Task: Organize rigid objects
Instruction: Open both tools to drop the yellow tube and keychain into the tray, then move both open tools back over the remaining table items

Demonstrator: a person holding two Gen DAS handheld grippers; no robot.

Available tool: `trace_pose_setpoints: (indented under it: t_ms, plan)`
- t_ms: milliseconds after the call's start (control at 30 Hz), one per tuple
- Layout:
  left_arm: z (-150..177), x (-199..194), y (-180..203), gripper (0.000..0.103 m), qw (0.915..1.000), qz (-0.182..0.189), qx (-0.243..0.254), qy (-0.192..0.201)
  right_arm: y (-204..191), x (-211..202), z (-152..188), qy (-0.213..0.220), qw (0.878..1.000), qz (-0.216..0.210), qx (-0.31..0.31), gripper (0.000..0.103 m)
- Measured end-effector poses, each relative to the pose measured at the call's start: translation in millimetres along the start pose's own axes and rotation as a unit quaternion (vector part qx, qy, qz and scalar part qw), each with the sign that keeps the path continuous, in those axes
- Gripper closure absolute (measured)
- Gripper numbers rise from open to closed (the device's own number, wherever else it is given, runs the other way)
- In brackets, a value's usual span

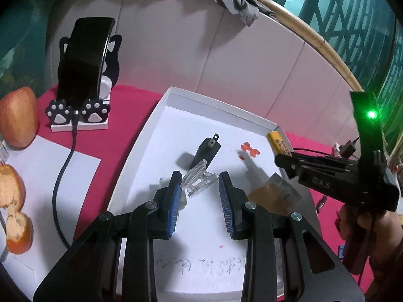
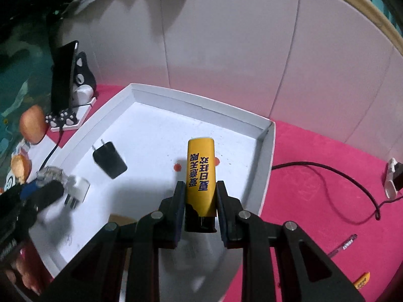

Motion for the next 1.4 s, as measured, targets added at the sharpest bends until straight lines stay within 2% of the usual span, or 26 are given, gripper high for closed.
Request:
trace_pose_setpoints:
  t_ms: [167,233,267,300,333,367,533,633,800,900,1067,1100,1233,1333,1400]
  plan:
    - [-0.1,6.7,-0.7,0.071,0.9999,-0.014,0.001,-0.005,-7.2,7.2,-0.7,-0.003,1.0,-0.001,0.003,0.079]
    - [0.5,7.2,-2.6,0.051,0.9998,-0.018,-0.004,-0.005,-7.7,6.3,1.5,0.001,1.0,0.002,0.003,0.078]
    - [0.6,7.7,-3.0,0.026,0.9997,-0.024,-0.004,-0.005,-7.9,5.8,1.8,0.002,1.0,0.002,0.005,0.068]
    - [0.9,6.5,-4.8,0.012,0.9995,-0.032,-0.003,-0.003,-7.5,3.7,2.0,0.006,1.0,-0.003,0.011,0.047]
    - [0.7,5.1,-6.4,0.009,0.9991,-0.041,-0.002,0.001,-7.5,3.0,0.2,0.019,1.0,-0.01,0.012,0.033]
    - [1.0,3.3,-8.1,0.006,0.9989,-0.046,-0.002,0.005,-6.5,0.1,-0.3,0.026,0.999,-0.014,0.02,0.013]
    - [2.3,-6.4,-17.1,0.006,0.9967,-0.079,-0.009,0.017,-5.2,-15.2,-2.5,0.05,0.998,-0.016,0.035,0.01]
    - [2.0,-15.7,-14.4,0.006,0.9958,-0.086,-0.002,0.029,-4.6,-29.9,1.0,0.062,0.996,-0.03,0.054,0.007]
    - [4.7,-36.5,-8.5,0.006,0.9959,-0.078,-0.002,0.046,-2.5,-53.3,18.7,0.064,0.995,-0.057,0.057,0.007]
    - [6.1,-48.0,-0.8,0.006,0.9963,-0.067,-0.002,0.055,10.2,-75.5,29.0,0.077,0.991,-0.071,0.083,0.007]
    - [1.6,-64.4,26.2,0.006,0.9962,-0.037,0.019,0.077,46.3,-133.5,36.8,0.141,0.975,-0.089,0.147,0.006]
    - [1.1,-66.1,30.8,0.006,0.9961,-0.033,0.022,0.079,53.7,-146.5,37.3,0.158,0.972,-0.085,0.152,0.0]
    - [3.0,-74.8,63.5,0.006,0.9949,0.004,0.045,0.09,88.3,-216.1,38.6,0.265,0.952,-0.027,0.153,0.0]
    - [7.2,-80.4,90.3,0.006,0.9927,0.03,0.074,0.091,113.8,-260.1,43.2,0.324,0.931,-0.012,0.167,0.0]
    - [11.1,-83.0,105.3,0.006,0.9908,0.045,0.089,0.092,134.0,-280.3,48.9,0.349,0.918,-0.009,0.186,0.0]
Point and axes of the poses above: each gripper's, at about its wrist camera, not at the fingertips, and x roughly the way its jaws point, y to its right, z to its underside, the point moved 6 cm from there along x, roughly the way its jaws point, and after that the axes turned 10 degrees about y, right-handed, at the moved point
